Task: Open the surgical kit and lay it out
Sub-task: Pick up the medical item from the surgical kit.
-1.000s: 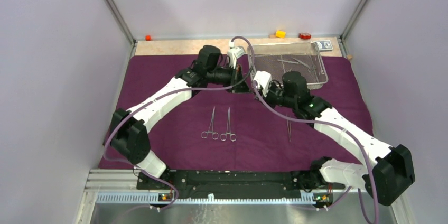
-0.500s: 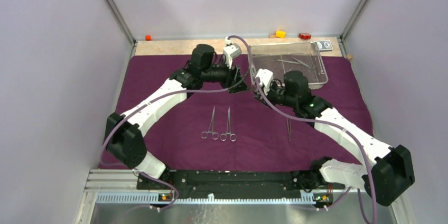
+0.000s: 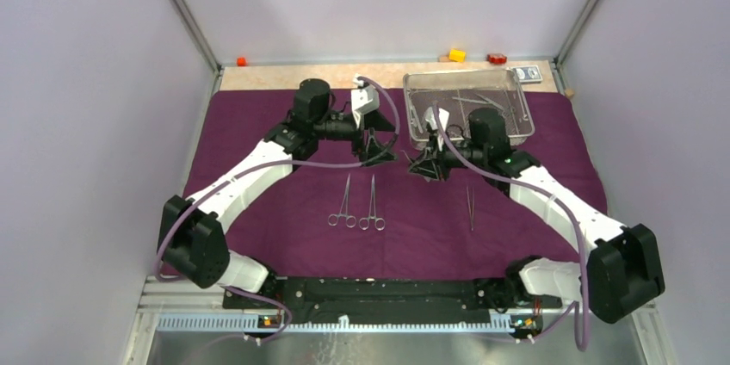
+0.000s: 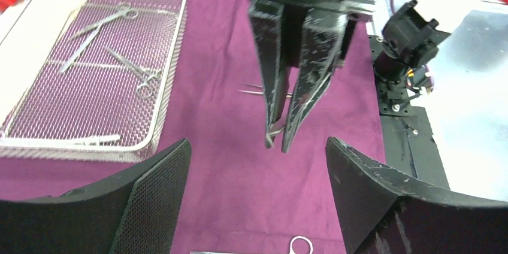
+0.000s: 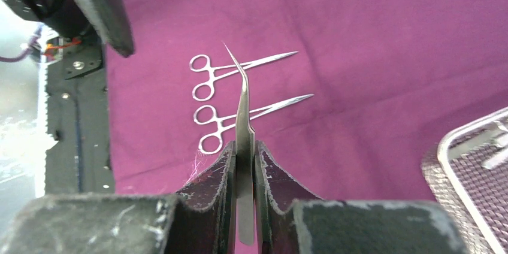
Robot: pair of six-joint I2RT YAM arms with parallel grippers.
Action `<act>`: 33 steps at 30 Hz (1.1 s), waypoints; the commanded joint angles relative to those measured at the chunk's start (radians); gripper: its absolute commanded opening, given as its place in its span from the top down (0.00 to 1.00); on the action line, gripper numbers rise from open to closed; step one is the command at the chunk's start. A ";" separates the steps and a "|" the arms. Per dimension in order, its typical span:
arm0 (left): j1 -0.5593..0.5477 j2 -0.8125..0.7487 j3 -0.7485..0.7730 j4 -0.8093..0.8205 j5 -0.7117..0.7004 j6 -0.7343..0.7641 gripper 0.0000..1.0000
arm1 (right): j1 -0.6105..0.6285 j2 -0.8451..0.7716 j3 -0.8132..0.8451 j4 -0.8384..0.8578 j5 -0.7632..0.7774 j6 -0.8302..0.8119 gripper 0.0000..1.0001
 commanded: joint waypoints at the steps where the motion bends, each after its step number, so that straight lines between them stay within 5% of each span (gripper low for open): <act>1: -0.003 -0.004 -0.009 0.114 0.150 0.073 0.14 | -0.026 0.035 0.037 0.044 -0.168 0.051 0.98; 9: -0.030 0.025 -0.012 0.116 0.154 0.146 0.29 | -0.037 0.080 0.054 0.031 -0.241 0.068 0.97; 17: -0.078 0.051 0.004 0.048 0.079 0.252 0.31 | -0.075 0.090 0.031 0.091 -0.282 0.140 0.99; 26: -0.101 0.098 0.000 0.105 0.058 0.200 0.40 | -0.093 0.102 0.023 0.118 -0.315 0.163 0.99; 33: -0.101 0.096 -0.005 0.105 0.047 0.201 0.35 | -0.110 0.097 0.014 0.123 -0.324 0.166 0.93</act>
